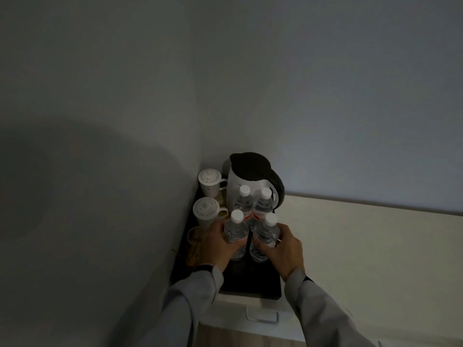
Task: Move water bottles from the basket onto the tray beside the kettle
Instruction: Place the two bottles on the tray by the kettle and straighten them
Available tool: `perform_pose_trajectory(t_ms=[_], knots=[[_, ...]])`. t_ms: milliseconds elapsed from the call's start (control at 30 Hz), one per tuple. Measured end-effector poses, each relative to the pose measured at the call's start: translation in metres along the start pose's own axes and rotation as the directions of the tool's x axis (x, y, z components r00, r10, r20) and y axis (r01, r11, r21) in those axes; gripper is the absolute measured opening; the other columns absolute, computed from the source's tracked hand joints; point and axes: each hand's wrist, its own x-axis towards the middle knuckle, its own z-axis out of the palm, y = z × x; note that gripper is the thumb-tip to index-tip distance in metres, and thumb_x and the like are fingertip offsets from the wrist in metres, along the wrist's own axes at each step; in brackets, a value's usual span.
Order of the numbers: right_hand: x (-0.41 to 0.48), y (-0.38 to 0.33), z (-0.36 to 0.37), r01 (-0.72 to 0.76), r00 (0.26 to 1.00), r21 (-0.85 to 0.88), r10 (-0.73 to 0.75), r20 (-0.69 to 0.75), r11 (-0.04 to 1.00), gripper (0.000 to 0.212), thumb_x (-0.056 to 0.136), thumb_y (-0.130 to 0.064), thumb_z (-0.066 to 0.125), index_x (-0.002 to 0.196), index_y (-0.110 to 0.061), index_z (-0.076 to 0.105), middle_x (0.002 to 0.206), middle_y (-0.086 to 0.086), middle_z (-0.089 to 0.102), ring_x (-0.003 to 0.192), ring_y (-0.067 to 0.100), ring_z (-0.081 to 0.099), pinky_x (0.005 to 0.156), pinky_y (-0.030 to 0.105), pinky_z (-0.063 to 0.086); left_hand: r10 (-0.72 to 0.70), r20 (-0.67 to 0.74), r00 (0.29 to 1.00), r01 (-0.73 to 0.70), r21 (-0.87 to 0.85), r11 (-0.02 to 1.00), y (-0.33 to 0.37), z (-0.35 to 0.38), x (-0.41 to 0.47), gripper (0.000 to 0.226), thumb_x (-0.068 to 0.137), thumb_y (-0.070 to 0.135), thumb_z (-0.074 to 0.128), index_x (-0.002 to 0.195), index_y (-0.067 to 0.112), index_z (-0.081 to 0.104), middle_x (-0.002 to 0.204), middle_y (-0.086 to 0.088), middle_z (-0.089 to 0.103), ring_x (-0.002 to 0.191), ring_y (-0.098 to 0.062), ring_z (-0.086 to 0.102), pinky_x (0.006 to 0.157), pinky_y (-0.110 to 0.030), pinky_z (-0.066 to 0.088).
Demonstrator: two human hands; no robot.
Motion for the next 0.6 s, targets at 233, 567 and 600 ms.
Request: perform_pose_trajectory(t_ms=[233,567,600], knots=[[0.010,0.004,0.005,0.003,1.000,0.046,-0.003,-0.008,0.999,0.064,0.066,-0.053,0.084,0.117,-0.026,0.057,0.110,0.002,0.074,0.100,0.021,0.070,0.085,0.042,0.058,-0.004,0.018,1.000,0.004,0.008,1.000,0.009,0.007,0.009,0.048,0.066,0.040,0.090,0.101,0.034,0.058,0.097,0.013,0.065,0.088,-0.004,0.057,0.073,-0.008,0.040],[0.015,0.017,0.008,-0.016,0.999,0.078,0.013,0.031,0.997,0.064,0.059,-0.056,0.086,0.111,-0.032,0.055,0.106,-0.006,0.072,0.096,0.014,0.070,0.084,0.041,0.059,-0.009,0.063,0.998,0.009,0.003,1.000,-0.007,0.016,0.011,0.056,0.062,0.036,0.093,0.102,0.035,0.055,0.107,0.004,0.069,0.100,-0.018,0.067,0.084,-0.035,0.054],[0.014,0.018,0.008,-0.013,0.999,0.081,0.011,0.033,0.997,0.064,0.060,-0.055,0.086,0.112,-0.032,0.055,0.107,-0.006,0.072,0.096,0.014,0.070,0.085,0.042,0.059,-0.012,0.074,0.997,0.013,-0.008,1.000,-0.008,0.015,0.011,0.056,0.062,0.036,0.093,0.100,0.040,0.053,0.104,0.010,0.067,0.098,-0.014,0.066,0.081,-0.028,0.053]])
